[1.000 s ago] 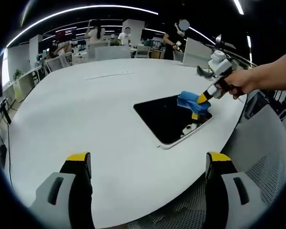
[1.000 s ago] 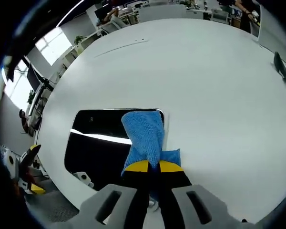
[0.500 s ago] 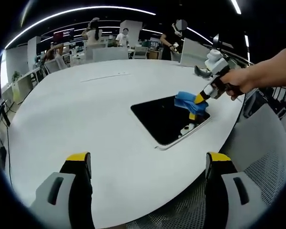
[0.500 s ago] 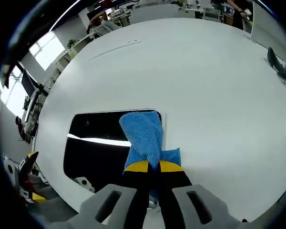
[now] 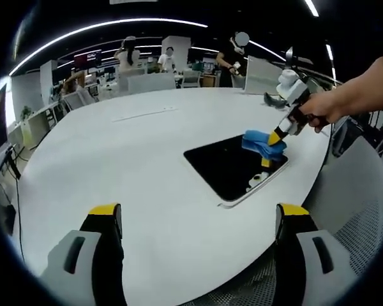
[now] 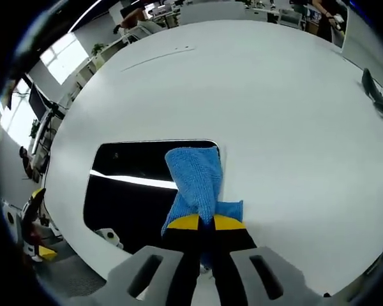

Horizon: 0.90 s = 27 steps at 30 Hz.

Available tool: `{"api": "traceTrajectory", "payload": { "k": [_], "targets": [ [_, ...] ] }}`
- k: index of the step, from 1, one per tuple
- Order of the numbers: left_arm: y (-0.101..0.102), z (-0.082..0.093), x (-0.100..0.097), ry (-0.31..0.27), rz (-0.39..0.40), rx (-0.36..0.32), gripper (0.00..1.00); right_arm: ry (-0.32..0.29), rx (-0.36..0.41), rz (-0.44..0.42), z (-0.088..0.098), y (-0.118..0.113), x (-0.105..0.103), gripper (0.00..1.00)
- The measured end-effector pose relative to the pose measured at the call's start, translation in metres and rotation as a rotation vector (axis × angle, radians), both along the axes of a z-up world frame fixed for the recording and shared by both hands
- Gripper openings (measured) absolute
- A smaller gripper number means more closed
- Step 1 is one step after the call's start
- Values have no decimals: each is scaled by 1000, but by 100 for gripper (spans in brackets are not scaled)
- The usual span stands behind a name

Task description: Wipe the mirror surface with the cleaning cloth until all visible marks leave the cleaned area.

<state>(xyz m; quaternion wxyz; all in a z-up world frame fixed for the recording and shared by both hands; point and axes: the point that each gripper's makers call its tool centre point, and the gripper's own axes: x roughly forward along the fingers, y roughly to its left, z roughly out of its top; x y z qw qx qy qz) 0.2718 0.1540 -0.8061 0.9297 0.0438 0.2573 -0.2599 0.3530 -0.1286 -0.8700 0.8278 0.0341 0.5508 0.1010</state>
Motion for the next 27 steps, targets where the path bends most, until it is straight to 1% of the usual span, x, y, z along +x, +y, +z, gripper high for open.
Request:
{"api": "traceTrajectory", "payload": {
  "k": [2, 6, 7, 8, 9, 10, 11, 13, 14, 15, 16, 18, 20, 23, 25, 27],
  "targets": [
    [2, -1, 1, 5, 8, 7, 99, -1, -6, 6, 0, 0, 0, 0],
    [-2, 1, 1, -10, -6, -16, 99, 19, 8, 4, -1, -1, 2, 0],
    [-3, 0, 0, 0, -9, -18, 99, 16, 12, 3, -1, -1, 2, 0],
    [-4, -2, -2, 18, -15, -16, 99, 9, 16, -5, -1, -1, 1, 0],
    [-4, -4, -2, 24, -17, -10, 99, -3, 13, -8, -1, -1, 0, 0],
    [-3, -3, -1, 19, -14, -11, 99, -15, 3, -1, -1, 0, 0, 0],
    [-3, -2, 0, 14, -13, -13, 99, -40, -13, 26, 0, 0, 0, 0],
    [-5, -3, -1, 20, -19, -17, 99, -49, -1, 2, 0, 0, 1, 0],
    [-6, -3, -2, 26, -20, -18, 99, -50, 3, -7, 0, -1, -1, 0],
    [-9, -3, -2, 27, -38, -23, 99, -43, 15, -40, 0, -1, -4, 0],
    [-12, -2, -2, 21, -50, -30, 99, -43, 18, -50, 0, -1, -5, 0],
    [-13, 0, -2, 19, -52, -40, 99, -52, 7, -49, 0, 0, -8, 0],
    [-11, 2, -1, 15, -31, -62, 99, -60, -2, -49, 0, 1, -13, 0],
    [-12, 3, -1, 12, -31, -61, 99, -56, 0, -63, 0, 1, -20, 0],
    [-14, 1, -2, 30, -34, -62, 99, -42, 9, -70, 0, 2, -26, 0],
    [-17, 1, -3, 25, -49, -51, 99, -39, 15, -79, 0, 3, -34, 0]
  ]
}}
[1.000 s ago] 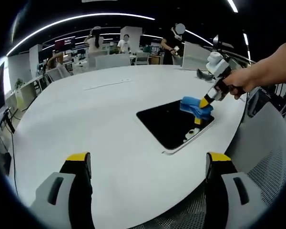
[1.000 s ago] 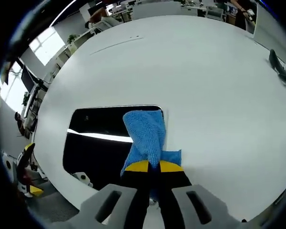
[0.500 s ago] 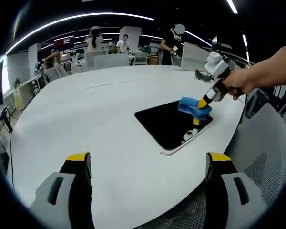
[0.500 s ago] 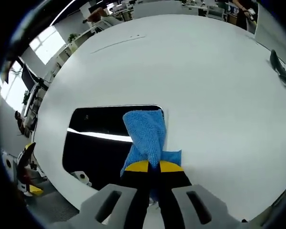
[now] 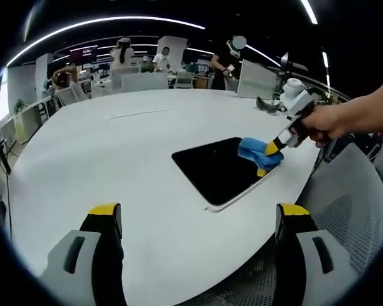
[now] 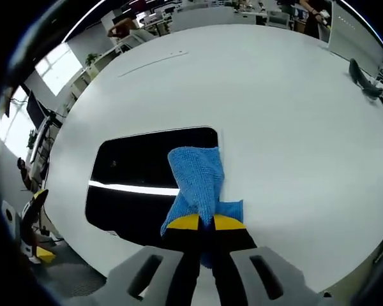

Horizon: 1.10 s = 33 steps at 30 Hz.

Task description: Wipe the mirror surface with the cleaning cloth until all visible marks leave the cleaned area.

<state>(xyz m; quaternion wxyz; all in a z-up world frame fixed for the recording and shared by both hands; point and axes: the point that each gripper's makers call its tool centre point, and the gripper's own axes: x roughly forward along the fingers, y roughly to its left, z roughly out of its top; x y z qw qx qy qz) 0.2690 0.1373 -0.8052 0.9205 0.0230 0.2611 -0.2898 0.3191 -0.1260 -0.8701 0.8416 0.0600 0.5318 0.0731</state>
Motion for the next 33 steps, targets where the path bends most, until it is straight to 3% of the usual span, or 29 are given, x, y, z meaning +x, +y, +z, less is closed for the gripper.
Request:
{"api": "traceTrajectory", "payload": {
  "k": [11, 15, 16, 21, 29, 33],
  "targets": [
    [3, 2, 3, -19, 11, 17, 99, 13, 11, -22, 0, 2, -21, 0],
    [2, 0, 1, -6, 0, 13, 99, 8, -10, 10, 0, 4, -20, 0],
    [0, -5, -2, 18, -20, 22, 99, 20, 0, -45, 0, 3, -20, 0],
    [0, -5, -2, 23, -22, 17, 99, 18, 8, -41, 0, 2, -20, 0],
    [0, 1, 1, -15, -12, 17, 99, 20, 28, -41, 1, 10, -18, 0],
    [2, 0, 1, -6, 0, 17, 99, 30, 47, -28, 1, 23, -16, 0]
  ]
}}
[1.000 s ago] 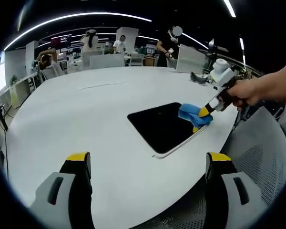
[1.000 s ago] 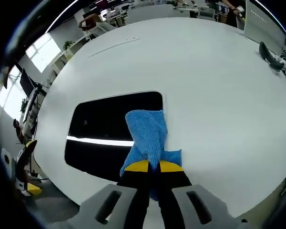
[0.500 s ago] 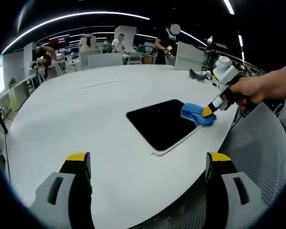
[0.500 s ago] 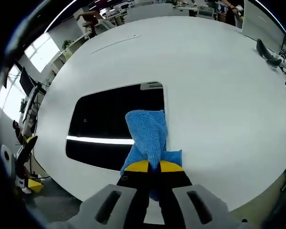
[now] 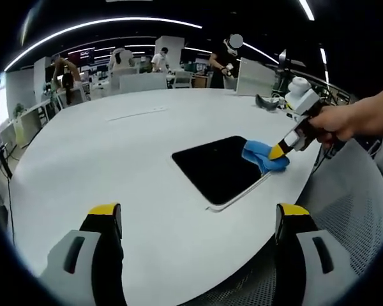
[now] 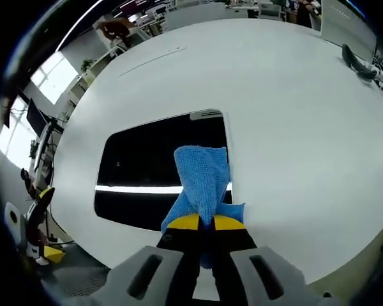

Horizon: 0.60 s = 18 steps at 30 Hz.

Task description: Wipe the mirror surface with the cleaning cloth until all visible marks leave the cleaned area.

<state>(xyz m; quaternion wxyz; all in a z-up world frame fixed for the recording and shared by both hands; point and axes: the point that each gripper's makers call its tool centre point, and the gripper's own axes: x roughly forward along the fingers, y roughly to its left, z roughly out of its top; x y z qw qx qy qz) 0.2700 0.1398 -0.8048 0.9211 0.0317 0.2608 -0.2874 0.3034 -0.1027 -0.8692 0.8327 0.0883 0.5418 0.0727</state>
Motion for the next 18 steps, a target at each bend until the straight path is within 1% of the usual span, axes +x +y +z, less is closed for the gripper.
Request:
{"api": "traceTrajectory", "payload": {
  "k": [4, 7, 11, 12, 14, 18],
  "targets": [
    [-1, 0, 0, 2, -5, -1, 99, -5, -5, 40, -1, 18, 1, 0],
    [-1, 0, 0, -1, -3, -4, 99, -7, -2, 54, -1, 29, 1, 0],
    [-1, -1, -1, 4, -7, -3, 99, -4, 2, 73, -1, 38, 1, 0],
    [-3, 1, -1, -6, -17, -9, 99, -1, 7, 78, -1, 42, 1, 0],
    [-5, -1, -2, 0, -29, -2, 99, -1, 8, 84, -1, 48, 1, 0],
    [-4, 0, -1, -1, -22, -2, 99, -17, 13, 98, -1, 61, 3, 0]
  ]
}}
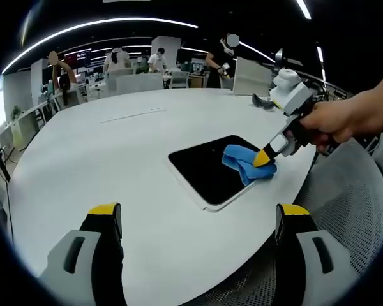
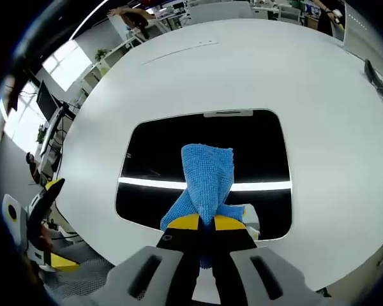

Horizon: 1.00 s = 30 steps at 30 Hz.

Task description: Wipe the mirror surface with the cleaning cloth until all visible marks leave the cleaned area.

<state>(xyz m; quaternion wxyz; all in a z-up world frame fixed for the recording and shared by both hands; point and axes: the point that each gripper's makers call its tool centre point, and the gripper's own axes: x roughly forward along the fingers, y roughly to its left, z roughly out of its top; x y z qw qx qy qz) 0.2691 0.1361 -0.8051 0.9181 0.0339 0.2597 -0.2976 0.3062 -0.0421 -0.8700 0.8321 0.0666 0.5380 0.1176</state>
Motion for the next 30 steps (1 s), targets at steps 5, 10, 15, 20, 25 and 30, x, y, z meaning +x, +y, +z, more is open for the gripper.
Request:
{"api": "traceTrajectory", "payload": {
  "k": [5, 10, 15, 20, 25, 30],
  "targets": [
    [0, -2, 0, 8, -2, 5, 99, -4, 0, 15, 0, 15, 1, 0],
    [3, -2, 1, 9, 12, 3, 99, 6, 6, 58, 1, 34, -2, 0],
    [3, 0, 2, -5, 13, 4, 99, 6, -15, 70, 1, 40, 0, 0],
    [-1, 3, 2, -31, -6, 11, 99, 12, -18, 75, 1, 45, 1, 0],
    [0, 1, 2, -21, 4, 14, 99, 5, -23, 95, -2, 51, 3, 0],
    [1, 2, 3, -23, 15, 2, 99, 17, -35, 157, -2, 58, 1, 0]
  ]
}}
